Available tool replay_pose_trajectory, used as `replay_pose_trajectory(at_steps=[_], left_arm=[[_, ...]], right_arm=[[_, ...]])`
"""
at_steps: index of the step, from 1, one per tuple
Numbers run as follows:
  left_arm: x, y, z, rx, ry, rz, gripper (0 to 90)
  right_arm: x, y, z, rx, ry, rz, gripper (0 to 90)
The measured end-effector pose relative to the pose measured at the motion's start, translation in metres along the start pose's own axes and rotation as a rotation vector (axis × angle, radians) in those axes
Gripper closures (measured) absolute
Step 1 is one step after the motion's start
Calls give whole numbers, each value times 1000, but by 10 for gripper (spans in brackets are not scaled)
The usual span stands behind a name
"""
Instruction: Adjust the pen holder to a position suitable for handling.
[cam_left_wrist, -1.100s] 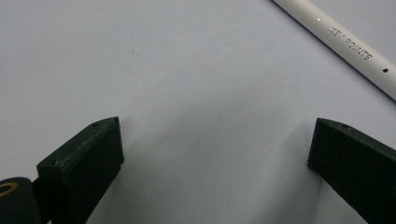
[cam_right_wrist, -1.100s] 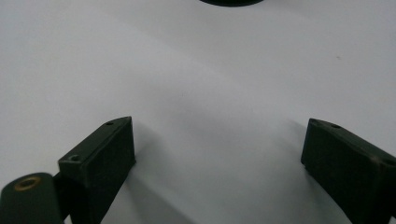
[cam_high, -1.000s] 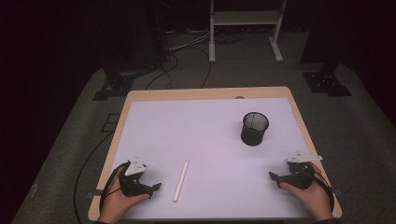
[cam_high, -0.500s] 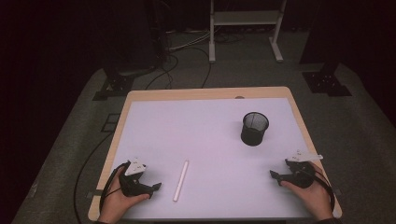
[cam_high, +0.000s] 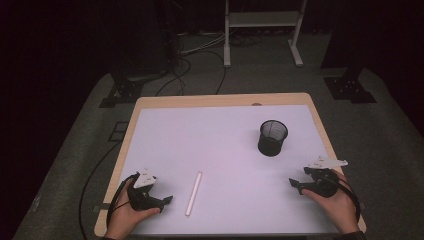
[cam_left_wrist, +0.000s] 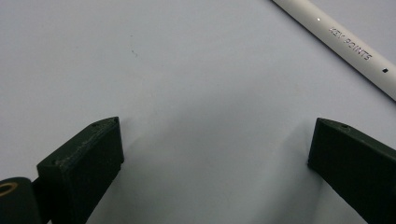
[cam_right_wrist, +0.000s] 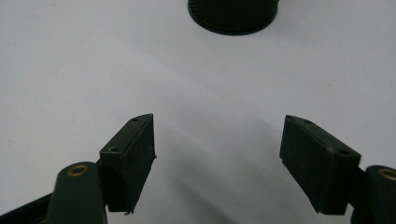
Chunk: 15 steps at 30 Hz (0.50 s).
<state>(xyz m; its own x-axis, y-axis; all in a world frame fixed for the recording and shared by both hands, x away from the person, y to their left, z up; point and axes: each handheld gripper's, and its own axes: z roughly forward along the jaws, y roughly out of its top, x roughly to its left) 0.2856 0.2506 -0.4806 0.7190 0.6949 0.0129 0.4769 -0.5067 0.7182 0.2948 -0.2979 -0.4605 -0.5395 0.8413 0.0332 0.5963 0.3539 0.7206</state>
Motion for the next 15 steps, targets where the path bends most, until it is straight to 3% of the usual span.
replay_pose_trajectory(at_steps=[15], left_arm=[[0,0,0,0,-1,0,26]], right_arm=[[-4,29,-10,-32,10,-12,290]])
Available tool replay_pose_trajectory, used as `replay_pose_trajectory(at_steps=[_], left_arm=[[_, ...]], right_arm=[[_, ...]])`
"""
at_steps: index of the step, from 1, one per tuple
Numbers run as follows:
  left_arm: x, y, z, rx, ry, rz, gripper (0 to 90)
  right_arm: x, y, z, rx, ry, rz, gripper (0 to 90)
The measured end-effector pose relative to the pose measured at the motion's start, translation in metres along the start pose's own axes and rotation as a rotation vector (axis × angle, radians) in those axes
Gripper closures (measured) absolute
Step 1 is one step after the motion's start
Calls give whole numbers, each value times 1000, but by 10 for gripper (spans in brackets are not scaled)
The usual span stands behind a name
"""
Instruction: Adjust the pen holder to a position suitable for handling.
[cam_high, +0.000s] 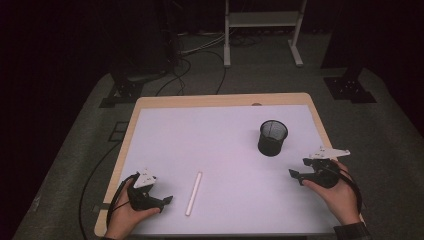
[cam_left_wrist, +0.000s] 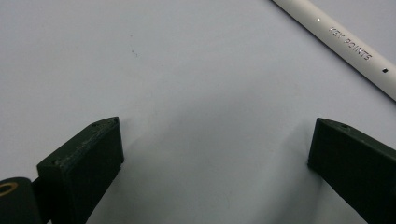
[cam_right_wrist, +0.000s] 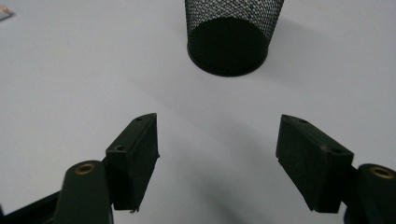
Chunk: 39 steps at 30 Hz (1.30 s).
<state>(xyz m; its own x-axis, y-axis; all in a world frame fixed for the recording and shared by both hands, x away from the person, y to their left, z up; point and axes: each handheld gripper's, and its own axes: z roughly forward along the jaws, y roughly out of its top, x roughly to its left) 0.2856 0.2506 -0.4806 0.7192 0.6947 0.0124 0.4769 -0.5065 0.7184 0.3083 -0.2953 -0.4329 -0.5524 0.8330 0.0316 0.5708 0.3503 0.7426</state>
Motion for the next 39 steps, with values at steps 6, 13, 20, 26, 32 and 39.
replay_pose_trajectory(at_steps=[6,13,20,26,32,39], left_arm=[[0,0,0,0,0,0,26],[0,0,0,0,0,0,26],[0,0,0,0,0,0,26],[0,0,0,-1,0,-1,26],[0,0,0,-1,0,0,26],[0,0,0,-3,1,-1,25]], right_arm=[[-2,13,-3,-12,9,-4,308],[-3,25,-5,-16,17,-6,318],[-5,36,-3,-21,22,-12,321],[-5,44,-2,-29,23,-12,321],[-7,55,-1,-37,24,-15,321],[-9,65,0,-37,24,-21,321]])
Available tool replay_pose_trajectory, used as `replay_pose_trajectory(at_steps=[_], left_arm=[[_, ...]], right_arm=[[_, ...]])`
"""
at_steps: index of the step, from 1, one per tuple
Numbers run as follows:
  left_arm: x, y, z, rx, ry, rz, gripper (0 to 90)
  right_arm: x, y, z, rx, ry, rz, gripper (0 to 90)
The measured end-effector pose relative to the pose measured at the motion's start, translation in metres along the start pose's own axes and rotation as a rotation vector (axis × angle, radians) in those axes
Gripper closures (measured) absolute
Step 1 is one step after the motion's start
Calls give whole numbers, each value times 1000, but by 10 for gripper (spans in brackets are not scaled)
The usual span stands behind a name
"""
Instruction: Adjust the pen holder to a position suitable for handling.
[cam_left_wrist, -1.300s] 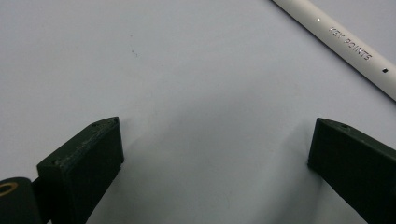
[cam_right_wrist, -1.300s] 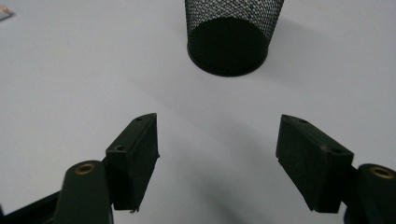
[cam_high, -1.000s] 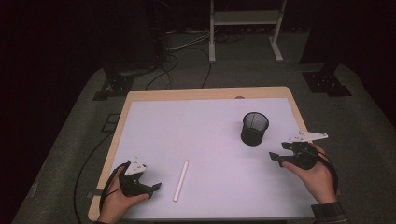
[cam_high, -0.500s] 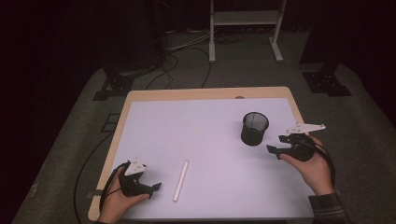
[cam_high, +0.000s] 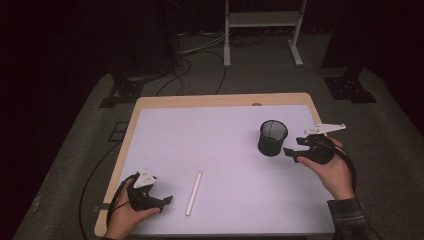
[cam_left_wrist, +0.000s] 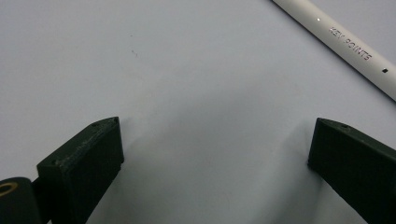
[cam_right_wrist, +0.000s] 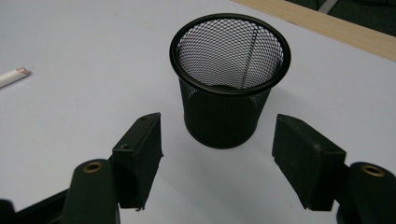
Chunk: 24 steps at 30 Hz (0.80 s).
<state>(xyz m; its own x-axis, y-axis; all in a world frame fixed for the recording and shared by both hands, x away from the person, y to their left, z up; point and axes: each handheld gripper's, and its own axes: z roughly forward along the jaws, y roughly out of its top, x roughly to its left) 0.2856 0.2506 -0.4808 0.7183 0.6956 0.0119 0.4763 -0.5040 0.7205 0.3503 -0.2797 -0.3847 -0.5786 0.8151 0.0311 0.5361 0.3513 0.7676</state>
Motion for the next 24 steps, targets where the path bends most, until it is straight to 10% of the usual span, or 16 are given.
replay_pose_trajectory(at_steps=[24], left_arm=[[0,0,0,1,0,5,26]], right_arm=[[-26,42,25,15,-11,27,395]])
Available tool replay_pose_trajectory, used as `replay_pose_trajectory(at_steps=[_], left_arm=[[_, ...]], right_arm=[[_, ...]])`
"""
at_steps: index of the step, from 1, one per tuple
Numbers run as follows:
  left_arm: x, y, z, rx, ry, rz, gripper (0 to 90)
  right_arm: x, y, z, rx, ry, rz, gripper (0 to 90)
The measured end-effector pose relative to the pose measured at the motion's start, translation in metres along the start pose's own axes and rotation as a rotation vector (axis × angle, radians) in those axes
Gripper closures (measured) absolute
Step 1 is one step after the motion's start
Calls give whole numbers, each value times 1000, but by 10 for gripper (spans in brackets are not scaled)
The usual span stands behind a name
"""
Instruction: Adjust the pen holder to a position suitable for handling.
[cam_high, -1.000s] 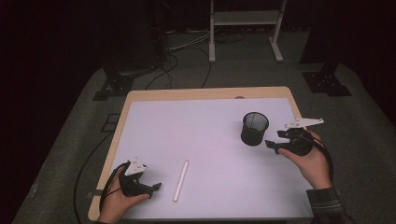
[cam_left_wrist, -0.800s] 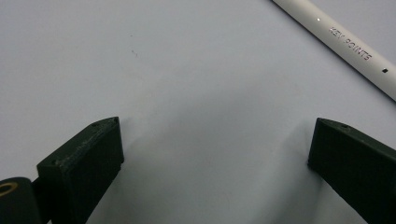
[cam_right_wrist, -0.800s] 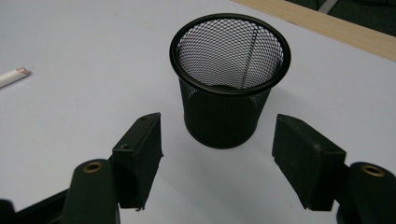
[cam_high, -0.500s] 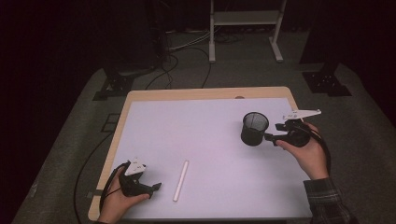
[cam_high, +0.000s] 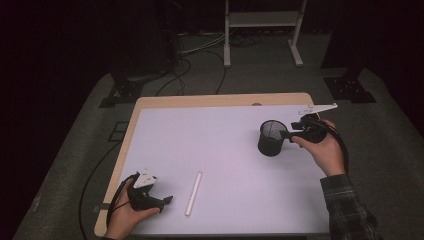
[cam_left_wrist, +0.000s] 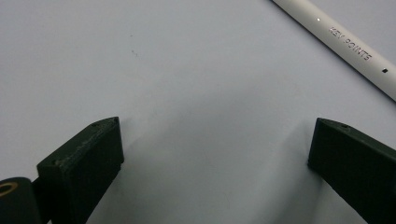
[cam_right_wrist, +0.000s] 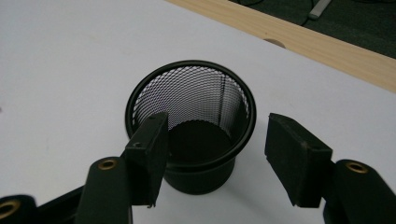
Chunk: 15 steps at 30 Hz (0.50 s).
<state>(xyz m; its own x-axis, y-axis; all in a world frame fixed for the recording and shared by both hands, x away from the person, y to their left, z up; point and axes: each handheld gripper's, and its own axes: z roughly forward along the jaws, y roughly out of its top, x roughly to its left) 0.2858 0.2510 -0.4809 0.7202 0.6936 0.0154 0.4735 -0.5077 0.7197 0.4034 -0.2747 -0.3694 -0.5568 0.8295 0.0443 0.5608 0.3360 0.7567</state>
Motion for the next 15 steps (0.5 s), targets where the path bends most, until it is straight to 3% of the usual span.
replay_pose_trajectory(at_steps=[15], left_arm=[[0,0,0,2,-1,-2,26]], right_arm=[[-12,20,24,67,-16,24,491]])
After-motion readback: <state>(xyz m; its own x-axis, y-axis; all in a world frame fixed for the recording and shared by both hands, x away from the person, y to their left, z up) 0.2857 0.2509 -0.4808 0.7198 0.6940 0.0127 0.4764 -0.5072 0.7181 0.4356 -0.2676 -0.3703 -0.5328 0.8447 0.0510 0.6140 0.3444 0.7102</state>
